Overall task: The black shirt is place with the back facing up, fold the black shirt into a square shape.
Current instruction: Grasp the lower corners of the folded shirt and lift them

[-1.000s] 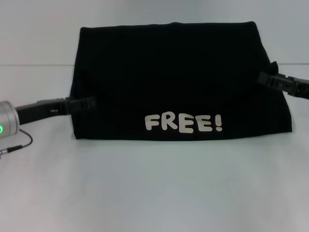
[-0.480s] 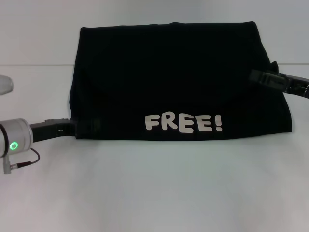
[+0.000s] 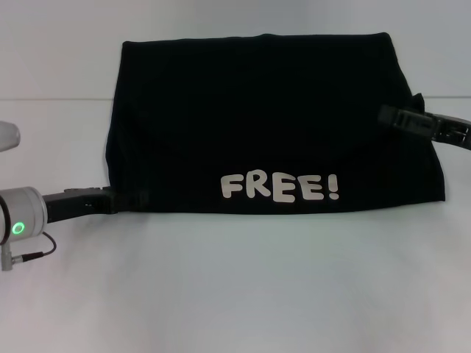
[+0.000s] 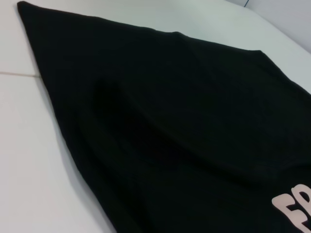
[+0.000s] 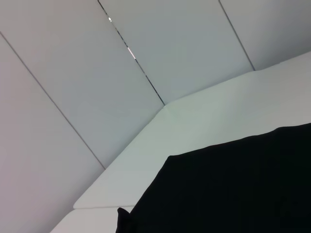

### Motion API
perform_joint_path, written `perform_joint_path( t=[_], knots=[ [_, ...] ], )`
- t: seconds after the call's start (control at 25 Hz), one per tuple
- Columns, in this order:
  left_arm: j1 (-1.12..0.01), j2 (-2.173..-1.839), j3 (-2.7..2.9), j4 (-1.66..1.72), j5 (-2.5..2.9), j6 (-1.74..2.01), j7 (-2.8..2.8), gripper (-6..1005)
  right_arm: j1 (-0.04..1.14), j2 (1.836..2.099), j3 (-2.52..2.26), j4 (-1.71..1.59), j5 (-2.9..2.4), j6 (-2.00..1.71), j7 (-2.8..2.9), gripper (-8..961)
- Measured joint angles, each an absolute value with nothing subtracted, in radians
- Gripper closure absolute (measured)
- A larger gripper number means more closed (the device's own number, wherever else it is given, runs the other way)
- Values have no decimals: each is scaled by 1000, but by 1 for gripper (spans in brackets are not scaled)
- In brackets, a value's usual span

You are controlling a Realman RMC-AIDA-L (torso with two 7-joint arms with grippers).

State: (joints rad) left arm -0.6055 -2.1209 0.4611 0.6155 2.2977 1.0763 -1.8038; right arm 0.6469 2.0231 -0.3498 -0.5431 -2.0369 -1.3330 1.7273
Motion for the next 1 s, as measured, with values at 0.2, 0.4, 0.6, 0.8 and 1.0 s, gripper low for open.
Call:
perform_joint_path(
  t=[0.2, 0.4, 0.6, 0.8, 1.0],
  knots=[
    [-606, -2118, 462, 619, 2301, 1126, -1804, 222, 641, 2023, -350, -543, -2036, -1332, 1727, 128],
    [-613, -2115, 467, 620, 2305, 1145, -1804, 231, 641, 2023, -350, -543, -2036, -1332, 1727, 129],
    [-618, -2115, 479, 619, 2313, 1107, -1804, 241, 641, 2023, -350, -543, -2037, -1332, 1727, 129],
    [-623, -2116, 503, 616, 2347, 1056, -1813, 356, 641, 2023, -350, -543, -2036, -1334, 1727, 130],
    [-624, -2117, 511, 618, 2356, 1048, -1819, 470, 641, 2023, -350, -543, -2034, -1337, 1727, 131]
  ],
)
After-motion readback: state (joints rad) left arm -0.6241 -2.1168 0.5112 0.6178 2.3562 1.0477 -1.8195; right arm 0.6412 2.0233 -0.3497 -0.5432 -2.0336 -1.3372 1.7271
